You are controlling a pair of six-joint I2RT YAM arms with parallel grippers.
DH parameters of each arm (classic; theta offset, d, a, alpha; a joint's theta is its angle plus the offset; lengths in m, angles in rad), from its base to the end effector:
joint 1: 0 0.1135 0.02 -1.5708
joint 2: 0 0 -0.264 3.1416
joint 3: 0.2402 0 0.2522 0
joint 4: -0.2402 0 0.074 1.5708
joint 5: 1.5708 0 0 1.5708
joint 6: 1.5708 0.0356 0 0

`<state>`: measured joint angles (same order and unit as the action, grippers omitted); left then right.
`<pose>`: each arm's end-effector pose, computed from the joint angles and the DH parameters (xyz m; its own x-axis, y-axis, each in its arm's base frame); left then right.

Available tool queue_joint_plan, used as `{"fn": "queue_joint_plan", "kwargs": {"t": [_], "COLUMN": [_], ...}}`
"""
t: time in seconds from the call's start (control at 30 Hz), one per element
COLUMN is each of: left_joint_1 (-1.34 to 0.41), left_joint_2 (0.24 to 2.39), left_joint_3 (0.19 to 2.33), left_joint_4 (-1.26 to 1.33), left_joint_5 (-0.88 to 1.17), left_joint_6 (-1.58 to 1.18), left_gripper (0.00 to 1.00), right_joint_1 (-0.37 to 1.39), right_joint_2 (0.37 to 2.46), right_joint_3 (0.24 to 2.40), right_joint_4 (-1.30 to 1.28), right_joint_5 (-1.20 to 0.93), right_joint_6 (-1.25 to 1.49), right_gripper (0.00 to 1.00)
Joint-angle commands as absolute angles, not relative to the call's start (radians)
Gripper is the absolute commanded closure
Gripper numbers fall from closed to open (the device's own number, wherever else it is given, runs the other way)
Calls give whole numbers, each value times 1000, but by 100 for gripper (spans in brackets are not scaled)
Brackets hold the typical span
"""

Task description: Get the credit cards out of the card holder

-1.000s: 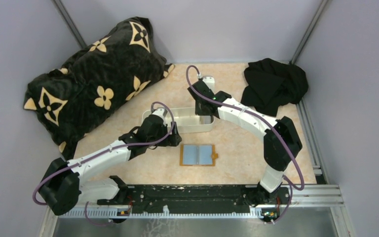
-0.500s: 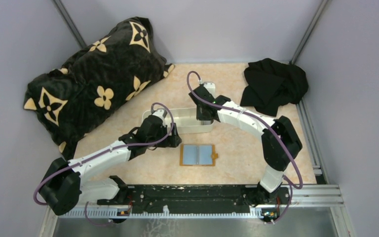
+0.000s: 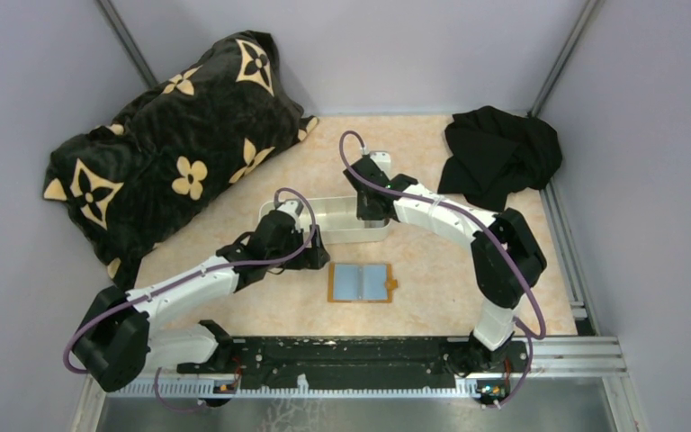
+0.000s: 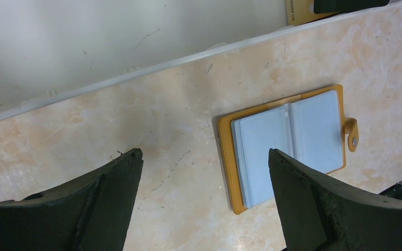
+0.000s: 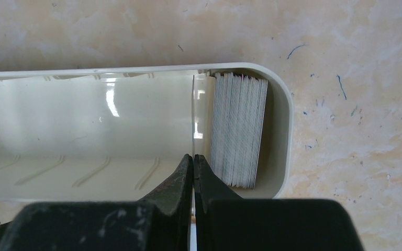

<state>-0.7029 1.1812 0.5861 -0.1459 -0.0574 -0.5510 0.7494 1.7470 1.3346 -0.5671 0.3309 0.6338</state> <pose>0.1822 -0.1517 0.1961 -0.7598 -0.0413 -0.6489 0.2527 0.9007 -0.3533 0.2822 0.2468 0.2408 -0.7928 0.0274 -0.6089 -0.0523 0.9922 0.1128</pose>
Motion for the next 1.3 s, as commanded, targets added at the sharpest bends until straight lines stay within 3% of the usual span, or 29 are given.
{"fn": "queue_joint_plan", "kwargs": {"t": [0.0,0.83,0.87,0.93,1.27], "left_joint_1": [-690,-676,-675,-674,-672], "left_joint_2": [1195,1201,1200,1199,1194], "left_joint_3": [581,579,580,581,580], "left_joint_4": [-111,-132,-132,-132,-129], "left_joint_5": [-31,-49,-47,-48,-35], "left_joint_6": [-536,-540,-541,-538,-536], "left_gripper": [5,3,3,3,3], "right_joint_1": [742,735,733,734,733], "right_joint_2": [1730,1762,1764,1760,1705], "right_joint_3": [1324,1314,1315,1315,1299], "right_joint_4": [-552,-522,-522,-516,-507], "right_joint_5": [332,303,301,297,318], "right_joint_6": [640,619,616,610,607], "right_gripper": [100,100,99,86,68]}}
